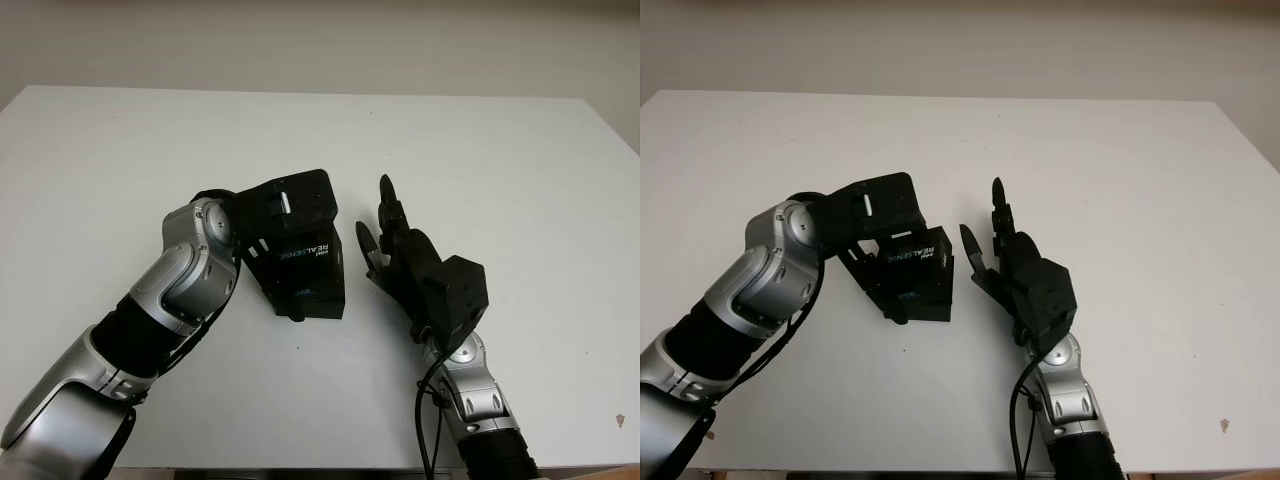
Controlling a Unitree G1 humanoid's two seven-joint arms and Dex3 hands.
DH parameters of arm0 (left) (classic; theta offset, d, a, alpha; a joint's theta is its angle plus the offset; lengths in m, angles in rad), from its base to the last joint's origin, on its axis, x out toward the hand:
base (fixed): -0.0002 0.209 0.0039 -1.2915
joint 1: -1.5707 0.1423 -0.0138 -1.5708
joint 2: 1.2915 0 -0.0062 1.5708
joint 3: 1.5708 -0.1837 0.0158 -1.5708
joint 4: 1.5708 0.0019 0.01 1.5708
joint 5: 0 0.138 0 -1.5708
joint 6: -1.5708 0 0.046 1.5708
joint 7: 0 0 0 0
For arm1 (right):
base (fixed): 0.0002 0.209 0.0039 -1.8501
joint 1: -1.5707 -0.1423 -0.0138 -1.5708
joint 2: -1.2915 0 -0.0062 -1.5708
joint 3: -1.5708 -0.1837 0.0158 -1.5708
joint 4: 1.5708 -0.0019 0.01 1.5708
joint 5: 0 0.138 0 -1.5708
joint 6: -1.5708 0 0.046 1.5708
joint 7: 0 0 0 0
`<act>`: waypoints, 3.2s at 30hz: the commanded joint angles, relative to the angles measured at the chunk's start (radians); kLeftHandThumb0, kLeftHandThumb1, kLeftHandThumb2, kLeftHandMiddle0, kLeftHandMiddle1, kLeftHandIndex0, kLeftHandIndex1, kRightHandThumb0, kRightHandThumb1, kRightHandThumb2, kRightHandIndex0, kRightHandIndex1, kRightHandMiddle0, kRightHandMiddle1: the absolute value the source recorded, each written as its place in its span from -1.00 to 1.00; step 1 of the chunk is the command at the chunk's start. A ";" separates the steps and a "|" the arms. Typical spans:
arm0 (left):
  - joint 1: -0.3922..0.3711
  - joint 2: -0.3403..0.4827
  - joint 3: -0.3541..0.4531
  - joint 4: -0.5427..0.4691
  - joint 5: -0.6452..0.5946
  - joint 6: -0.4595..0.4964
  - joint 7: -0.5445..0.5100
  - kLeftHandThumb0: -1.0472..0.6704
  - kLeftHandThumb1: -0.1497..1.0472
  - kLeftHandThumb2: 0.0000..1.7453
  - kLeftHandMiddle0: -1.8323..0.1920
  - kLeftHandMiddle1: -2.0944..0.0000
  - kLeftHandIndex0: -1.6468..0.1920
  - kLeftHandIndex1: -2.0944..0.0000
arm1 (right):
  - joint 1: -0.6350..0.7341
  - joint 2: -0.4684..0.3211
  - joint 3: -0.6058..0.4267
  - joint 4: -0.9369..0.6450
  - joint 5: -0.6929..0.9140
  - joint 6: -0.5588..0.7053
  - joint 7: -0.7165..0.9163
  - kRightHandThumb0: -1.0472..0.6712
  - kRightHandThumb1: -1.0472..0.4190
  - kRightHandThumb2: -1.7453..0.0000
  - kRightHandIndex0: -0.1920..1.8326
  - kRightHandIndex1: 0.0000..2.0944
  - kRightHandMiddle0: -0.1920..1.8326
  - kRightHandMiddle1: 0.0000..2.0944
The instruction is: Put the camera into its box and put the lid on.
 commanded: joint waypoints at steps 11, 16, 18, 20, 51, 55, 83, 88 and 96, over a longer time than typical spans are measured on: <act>-0.081 -0.010 -0.038 -0.014 0.020 0.002 -0.018 -0.10 0.99 -0.93 0.22 -0.85 0.44 -0.74 | -0.003 0.020 0.003 0.001 -0.007 0.007 -0.017 -0.66 -1.00 0.38 -1.00 -1.00 -1.00 -1.00; -0.073 -0.005 -0.033 -0.025 0.007 0.008 -0.037 -0.12 1.00 -0.90 0.28 -0.81 0.49 -0.68 | 0.003 0.023 0.003 -0.001 -0.008 0.000 -0.019 -0.65 -1.00 0.38 -1.00 -1.00 -1.00 -1.00; -0.070 -0.002 -0.034 -0.030 -0.001 0.024 -0.052 -0.18 1.00 -0.91 0.47 -0.65 0.70 -0.50 | 0.006 0.023 0.004 -0.006 -0.007 0.006 -0.019 -0.65 -1.00 0.38 -1.00 -1.00 -1.00 -1.00; -0.071 0.008 -0.049 -0.037 -0.003 0.025 -0.077 -0.34 1.00 -0.91 0.74 -0.41 0.93 -0.01 | 0.008 0.023 0.003 -0.005 -0.008 0.003 -0.021 -0.65 -1.00 0.38 -1.00 -1.00 -1.00 -1.00; -0.051 0.157 -0.030 -0.126 -0.015 0.058 -0.231 -0.68 1.00 -0.70 0.99 0.94 1.00 1.00 | -0.009 0.013 -0.041 -0.012 0.032 0.039 -0.010 -0.65 -1.00 0.41 -1.00 -1.00 -1.00 -1.00; -0.009 0.214 0.053 -0.182 -0.032 0.004 -0.188 -0.77 1.00 -0.68 0.88 0.90 0.93 0.96 | -0.005 0.009 -0.046 -0.018 0.035 0.039 -0.010 -0.63 -1.00 0.42 -1.00 -1.00 -1.00 -1.00; -0.403 0.106 0.424 1.180 -0.418 -1.017 -0.300 -0.81 0.62 -0.96 0.86 0.95 0.83 0.95 | -0.009 -0.053 -0.076 -0.050 0.036 0.117 0.010 -0.67 -1.00 0.44 -1.00 -1.00 -1.00 -0.97; -0.419 0.055 0.421 1.255 -0.407 -1.046 -0.290 -0.82 0.59 -0.95 0.88 0.95 0.84 0.95 | -0.006 -0.050 -0.087 -0.046 0.045 0.125 0.009 -0.67 -1.00 0.45 -1.00 -1.00 -1.00 -0.97; -0.415 -0.017 0.427 1.293 -0.401 -1.061 -0.263 -0.74 0.59 -0.94 0.93 0.96 0.89 0.96 | -0.011 -0.050 -0.093 -0.035 0.049 0.127 0.003 -0.65 -1.00 0.44 -1.00 -1.00 -0.99 -0.96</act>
